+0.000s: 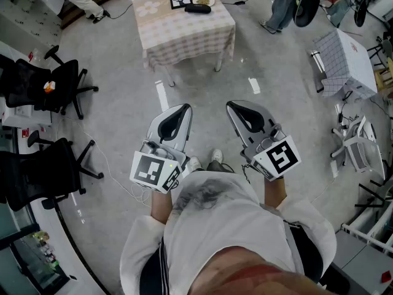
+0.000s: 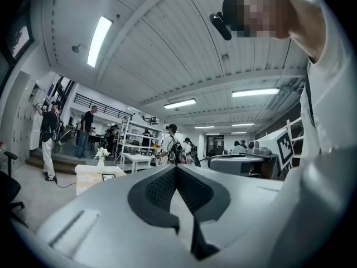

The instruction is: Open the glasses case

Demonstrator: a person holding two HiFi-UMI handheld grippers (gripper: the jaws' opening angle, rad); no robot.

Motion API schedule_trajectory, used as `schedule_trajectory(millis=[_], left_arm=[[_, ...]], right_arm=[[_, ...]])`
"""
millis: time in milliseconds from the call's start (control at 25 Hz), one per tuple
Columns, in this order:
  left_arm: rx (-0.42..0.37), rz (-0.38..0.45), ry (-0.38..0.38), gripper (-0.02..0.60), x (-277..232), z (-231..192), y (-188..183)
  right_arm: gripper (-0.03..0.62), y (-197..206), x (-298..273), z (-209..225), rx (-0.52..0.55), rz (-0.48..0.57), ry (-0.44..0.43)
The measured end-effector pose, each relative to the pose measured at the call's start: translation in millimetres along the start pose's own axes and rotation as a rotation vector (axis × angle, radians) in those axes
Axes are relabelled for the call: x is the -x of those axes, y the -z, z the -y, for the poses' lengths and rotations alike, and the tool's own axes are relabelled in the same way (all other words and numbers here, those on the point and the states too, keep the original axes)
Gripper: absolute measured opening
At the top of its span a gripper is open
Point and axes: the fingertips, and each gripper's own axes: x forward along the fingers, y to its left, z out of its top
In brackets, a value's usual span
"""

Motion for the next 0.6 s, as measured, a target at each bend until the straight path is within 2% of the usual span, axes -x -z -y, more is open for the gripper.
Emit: schedule_trajectory(millis=[240,600], left_arm=[[-0.003,0.005,0.008,0.003,-10.1,-5.0,3.0],[-0.015,-0.003,-0.003,0.003,-37.8,0.8,0.0]], right_arm=[[0.017,10.8,-6.8,12.3,0.043,-0.037,0.044],[0.017,4.1,0.7,42.0,0.023,0.03,0.02]])
